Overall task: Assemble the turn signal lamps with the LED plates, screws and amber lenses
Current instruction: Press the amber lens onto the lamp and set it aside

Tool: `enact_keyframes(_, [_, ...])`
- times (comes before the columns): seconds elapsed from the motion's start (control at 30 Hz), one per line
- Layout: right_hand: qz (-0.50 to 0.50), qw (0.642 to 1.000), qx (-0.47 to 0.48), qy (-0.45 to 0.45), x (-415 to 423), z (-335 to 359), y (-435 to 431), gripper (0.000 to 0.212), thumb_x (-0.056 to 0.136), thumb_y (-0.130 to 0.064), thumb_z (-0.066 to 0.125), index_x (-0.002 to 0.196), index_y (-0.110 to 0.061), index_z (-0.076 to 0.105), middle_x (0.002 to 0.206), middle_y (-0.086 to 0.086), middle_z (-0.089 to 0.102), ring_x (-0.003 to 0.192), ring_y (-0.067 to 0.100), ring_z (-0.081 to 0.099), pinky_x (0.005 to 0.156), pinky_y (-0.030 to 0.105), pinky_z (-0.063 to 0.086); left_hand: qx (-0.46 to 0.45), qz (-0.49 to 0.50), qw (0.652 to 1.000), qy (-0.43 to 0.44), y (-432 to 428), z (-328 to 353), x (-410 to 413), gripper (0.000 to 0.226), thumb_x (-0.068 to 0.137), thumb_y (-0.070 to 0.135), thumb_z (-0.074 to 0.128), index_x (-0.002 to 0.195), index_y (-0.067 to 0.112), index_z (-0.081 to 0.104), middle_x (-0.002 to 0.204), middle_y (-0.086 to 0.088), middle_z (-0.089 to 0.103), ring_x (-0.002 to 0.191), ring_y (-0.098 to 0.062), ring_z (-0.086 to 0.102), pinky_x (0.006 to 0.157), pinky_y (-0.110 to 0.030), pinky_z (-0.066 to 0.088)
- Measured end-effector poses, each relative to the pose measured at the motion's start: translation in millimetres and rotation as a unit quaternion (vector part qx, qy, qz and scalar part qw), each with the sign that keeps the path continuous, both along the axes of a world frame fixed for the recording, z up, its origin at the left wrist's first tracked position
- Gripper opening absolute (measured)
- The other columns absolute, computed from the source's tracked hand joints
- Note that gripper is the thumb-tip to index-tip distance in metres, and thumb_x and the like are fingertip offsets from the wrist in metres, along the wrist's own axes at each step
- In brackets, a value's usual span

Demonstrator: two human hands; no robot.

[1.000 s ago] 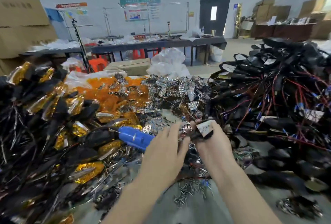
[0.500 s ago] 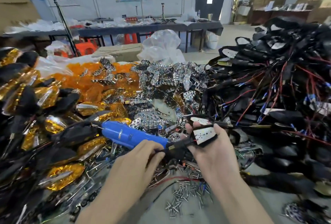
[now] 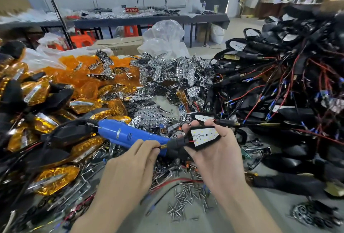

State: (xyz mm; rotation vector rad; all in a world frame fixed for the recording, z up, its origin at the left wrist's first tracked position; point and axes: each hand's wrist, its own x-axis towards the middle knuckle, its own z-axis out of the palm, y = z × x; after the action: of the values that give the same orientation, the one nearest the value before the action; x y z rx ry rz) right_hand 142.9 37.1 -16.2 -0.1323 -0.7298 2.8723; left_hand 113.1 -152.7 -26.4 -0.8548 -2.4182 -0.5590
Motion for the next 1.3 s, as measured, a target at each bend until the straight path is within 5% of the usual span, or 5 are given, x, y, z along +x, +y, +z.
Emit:
enact_keyframes(0.5, [-0.06, 0.995, 0.029, -0.07, -7.3, -0.7, -1.0, 0.027, 0.11, -0.022, 0.036, 0.096, -0.013, 0.057, 0.089, 0.015, 0.073, 0.086, 0.038, 0.076, 0.066, 0.046, 0.063, 0.034, -0.033, 0.999, 0.019, -6.7, 5.1, -4.8, 0.037, 0.096, 0.048, 0.049, 0.111, 0.029, 0.077, 0.066, 0.015, 0.068, 0.049, -0.005, 0.059, 0.037, -0.028, 0.048])
enact_keyframes(0.7, [-0.057, 0.997, 0.03, -0.049, -4.8, 1.1, 1.5, 0.024, 0.108, -0.017, 0.032, 0.101, -0.012, 0.055, 0.087, 0.014, 0.071, 0.087, 0.035, 0.074, 0.071, 0.046, 0.064, -0.006, -0.017, 1.0, 0.01, -7.4, 3.7, -4.2, 0.03, 0.1, 0.039, 0.043, 0.105, 0.025, 0.07, 0.08, 0.015, 0.063, 0.054, -0.006, 0.057, 0.039, -0.026, 0.044])
enact_keyframes(0.8, [-0.053, 0.997, 0.03, -0.047, -2.6, 2.4, 0.8, 0.023, 0.106, -0.016, 0.033, 0.098, -0.013, 0.055, 0.087, 0.014, 0.069, 0.086, 0.035, 0.073, 0.07, 0.046, 0.063, 0.012, -0.028, 1.0, 0.003, -6.5, 3.0, -1.5, 0.029, 0.096, 0.035, 0.046, 0.114, 0.028, 0.067, 0.075, 0.018, 0.062, 0.048, -0.004, 0.051, 0.036, -0.029, 0.044])
enact_keyframes(1.03, [-0.029, 0.998, 0.035, -0.041, -0.6, 0.7, -2.0, 0.024, 0.105, -0.015, 0.032, 0.096, -0.015, 0.055, 0.089, 0.011, 0.069, 0.089, 0.034, 0.073, 0.079, 0.049, 0.063, -0.001, -0.011, 1.0, -0.014, -4.6, 5.4, 2.0, 0.019, 0.094, 0.039, 0.044, 0.096, 0.027, 0.059, 0.069, 0.018, 0.055, 0.046, -0.005, 0.05, 0.035, -0.027, 0.042])
enact_keyframes(1.3, [-0.026, 0.999, 0.033, -0.026, -0.5, -1.8, 1.2, 0.021, 0.105, -0.017, 0.035, 0.096, -0.015, 0.054, 0.09, 0.011, 0.067, 0.093, 0.035, 0.072, 0.081, 0.047, 0.062, 0.013, -0.034, 0.999, 0.0, -4.6, 3.1, 0.1, 0.021, 0.096, 0.042, 0.048, 0.101, 0.03, 0.064, 0.059, 0.016, 0.056, 0.049, -0.001, 0.059, 0.035, -0.027, 0.044])
